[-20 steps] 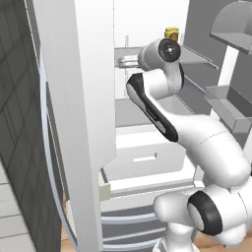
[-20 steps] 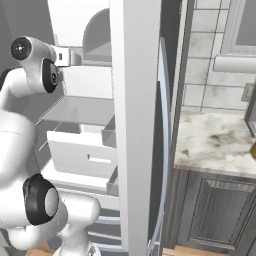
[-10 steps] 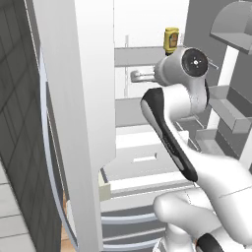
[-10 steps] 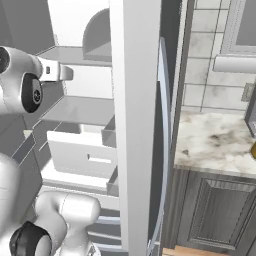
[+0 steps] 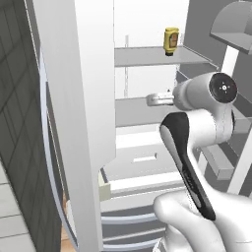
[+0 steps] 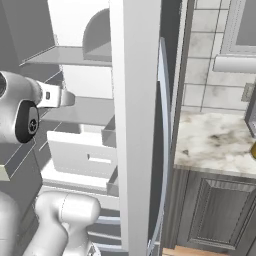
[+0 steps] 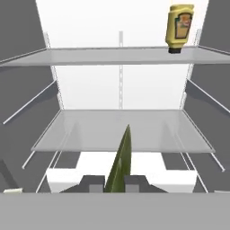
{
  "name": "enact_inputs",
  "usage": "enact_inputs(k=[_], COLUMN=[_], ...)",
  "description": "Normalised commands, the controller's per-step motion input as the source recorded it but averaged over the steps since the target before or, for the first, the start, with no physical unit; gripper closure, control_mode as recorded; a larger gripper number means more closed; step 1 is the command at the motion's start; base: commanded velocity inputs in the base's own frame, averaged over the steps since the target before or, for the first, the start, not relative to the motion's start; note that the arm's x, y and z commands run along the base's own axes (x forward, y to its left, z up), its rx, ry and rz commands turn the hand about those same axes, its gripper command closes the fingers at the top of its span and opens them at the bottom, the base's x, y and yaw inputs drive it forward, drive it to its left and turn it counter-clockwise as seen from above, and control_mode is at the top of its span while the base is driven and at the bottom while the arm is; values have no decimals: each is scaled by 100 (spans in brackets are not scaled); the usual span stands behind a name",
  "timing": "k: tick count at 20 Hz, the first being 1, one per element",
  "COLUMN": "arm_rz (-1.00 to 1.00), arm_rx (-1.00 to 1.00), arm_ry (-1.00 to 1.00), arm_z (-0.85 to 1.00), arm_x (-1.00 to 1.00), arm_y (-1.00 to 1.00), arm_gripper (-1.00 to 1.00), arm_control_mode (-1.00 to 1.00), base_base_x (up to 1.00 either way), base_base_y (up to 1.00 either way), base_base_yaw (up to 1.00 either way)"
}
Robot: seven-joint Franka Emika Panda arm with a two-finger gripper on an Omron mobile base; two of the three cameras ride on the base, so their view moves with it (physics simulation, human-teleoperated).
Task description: Move the lemon wedge and mustard from the top shelf to the second highest shelf to make space. Then, place the pitcher from the counter on the cleared top shelf.
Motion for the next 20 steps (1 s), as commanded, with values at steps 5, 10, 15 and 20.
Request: enact_inputs(k=[5,10,15,20], arm_rz=[0,0,-3,-9], arm_rx=[7,5,0,0], arm_ry=[0,0,3,4], arm_z=[-51,-34,-21,-22], arm_x=[-9,5,20,34], arm_y=[-19,-1,0,0], arm_gripper=[100,100,100,100], arm_control_mode=[-100,-100,-100,-100], base_base_x=[0,0,0,0], base_base_y=[0,0,0,0], base_base_yaw=[0,0,0,0])
